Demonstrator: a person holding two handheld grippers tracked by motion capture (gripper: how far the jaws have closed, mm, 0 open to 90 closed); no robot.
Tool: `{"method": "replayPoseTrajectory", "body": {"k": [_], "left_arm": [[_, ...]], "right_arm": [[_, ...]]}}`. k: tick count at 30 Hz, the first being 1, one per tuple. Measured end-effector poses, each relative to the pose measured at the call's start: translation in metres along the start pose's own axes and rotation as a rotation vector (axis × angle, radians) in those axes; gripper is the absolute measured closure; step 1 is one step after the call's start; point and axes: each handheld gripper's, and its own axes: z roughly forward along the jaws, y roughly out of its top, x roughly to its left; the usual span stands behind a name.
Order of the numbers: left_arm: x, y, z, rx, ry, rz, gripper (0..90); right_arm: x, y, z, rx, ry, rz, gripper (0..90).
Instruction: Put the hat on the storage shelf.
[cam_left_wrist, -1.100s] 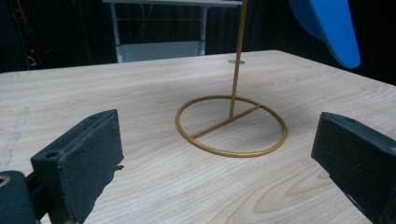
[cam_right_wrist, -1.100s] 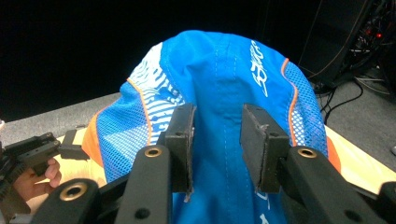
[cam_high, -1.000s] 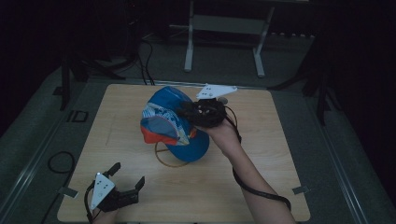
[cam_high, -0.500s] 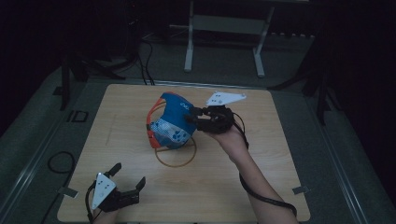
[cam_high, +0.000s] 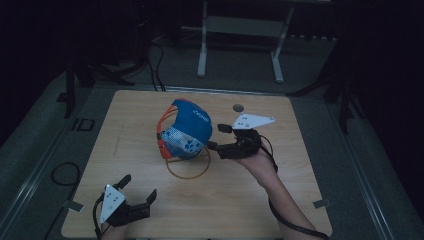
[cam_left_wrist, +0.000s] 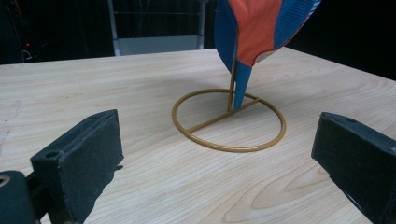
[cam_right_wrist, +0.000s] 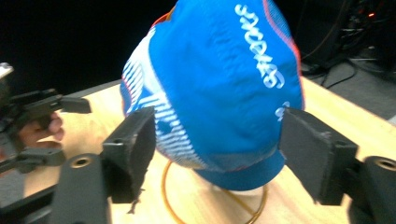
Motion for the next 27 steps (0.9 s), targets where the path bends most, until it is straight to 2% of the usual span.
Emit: {"method": "replayPoseTrajectory", "body": {"k": [1, 3, 5, 8, 22, 27], "left_arm": [[0.0, 0.0, 0.0, 0.0, 0.0, 0.002, 2.2], [0.0, 0.0, 0.0, -0.001, -0.001, 0.001, 2.2], [0.0, 0.0, 0.0, 0.002, -0.002, 0.002, 2.2], [-0.001, -0.001, 0.001, 0.003, -0.004, 0.001, 2.2], [-0.001, -0.002, 0.001, 0.008, -0.004, 0.001, 2.2], [0.0, -0.002, 0.001, 0.01, -0.004, 0.002, 2.2]], "right_arm": [[0.0, -0.003, 0.0, 0.011, 0.014, -0.007, 17.7], [0.001, -0.01, 0.0, 0.025, 0.019, -0.013, 16.9], [0.001, -0.017, 0.0, 0.045, 0.043, -0.013, 13.7], [0.002, -0.028, 0.002, 0.058, 0.059, -0.005, 14.1], [0.002, -0.068, 0.008, 0.088, 0.059, -0.023, 14.0], [0.001, -0.086, 0.01, 0.086, 0.063, -0.003, 13.8]]}}
